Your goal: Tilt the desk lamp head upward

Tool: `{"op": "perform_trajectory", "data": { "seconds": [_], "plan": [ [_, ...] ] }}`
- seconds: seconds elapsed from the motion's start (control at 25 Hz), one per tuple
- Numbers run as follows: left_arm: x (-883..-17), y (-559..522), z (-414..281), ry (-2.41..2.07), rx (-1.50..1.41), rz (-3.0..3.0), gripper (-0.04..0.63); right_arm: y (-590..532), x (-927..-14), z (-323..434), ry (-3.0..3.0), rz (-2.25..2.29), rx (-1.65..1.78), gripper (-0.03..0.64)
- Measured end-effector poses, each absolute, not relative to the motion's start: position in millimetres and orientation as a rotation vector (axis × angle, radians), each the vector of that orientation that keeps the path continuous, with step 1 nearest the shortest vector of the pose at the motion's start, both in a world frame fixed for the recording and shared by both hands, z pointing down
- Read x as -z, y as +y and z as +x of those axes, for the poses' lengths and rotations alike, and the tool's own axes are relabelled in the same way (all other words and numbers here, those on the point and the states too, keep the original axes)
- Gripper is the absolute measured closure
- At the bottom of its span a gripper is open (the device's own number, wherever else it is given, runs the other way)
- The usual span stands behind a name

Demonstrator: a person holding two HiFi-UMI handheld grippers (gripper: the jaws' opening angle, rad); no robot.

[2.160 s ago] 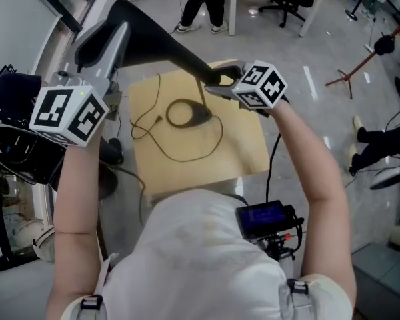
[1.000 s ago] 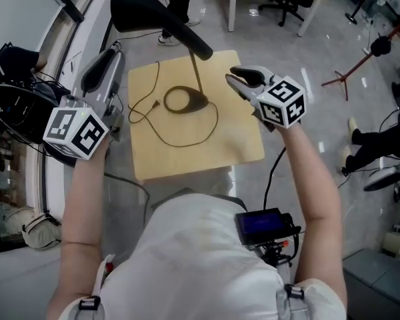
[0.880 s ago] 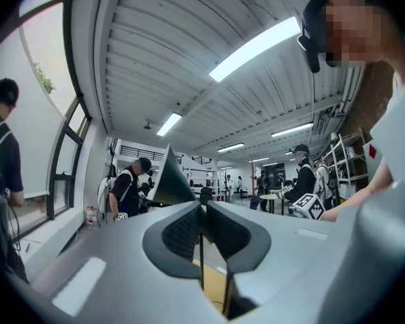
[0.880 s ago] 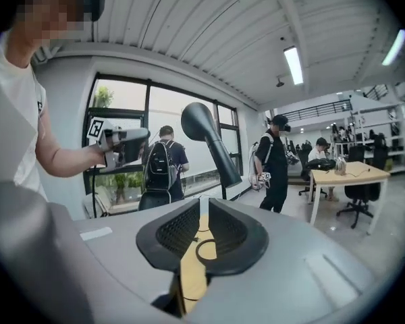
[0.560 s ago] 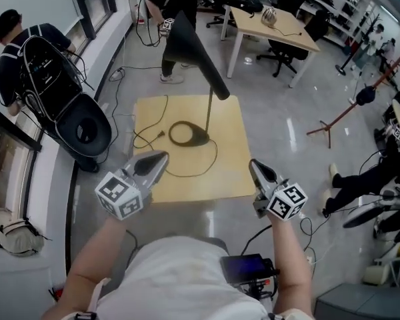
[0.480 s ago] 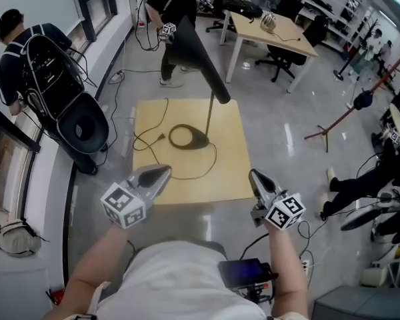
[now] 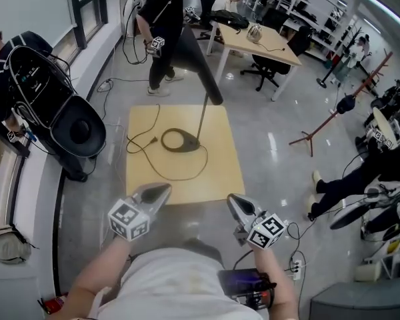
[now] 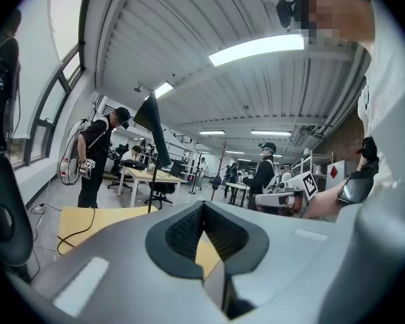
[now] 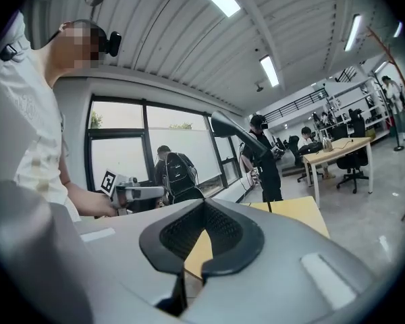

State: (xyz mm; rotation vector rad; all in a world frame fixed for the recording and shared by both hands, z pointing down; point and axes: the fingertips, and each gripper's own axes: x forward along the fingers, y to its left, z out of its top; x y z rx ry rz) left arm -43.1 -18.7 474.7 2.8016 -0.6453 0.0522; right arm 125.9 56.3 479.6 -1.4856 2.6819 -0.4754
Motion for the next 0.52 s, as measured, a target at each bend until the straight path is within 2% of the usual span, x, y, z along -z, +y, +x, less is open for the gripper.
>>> {"op": "perform_trajectory", "data": {
  "seconds": [0.52],
  "plan": [
    [-493, -4, -65, -0.665, -0.103, 2.778, 0.594, 70, -493, 116, 2.539, -1.576, 0.529, 0.606]
  ]
}}
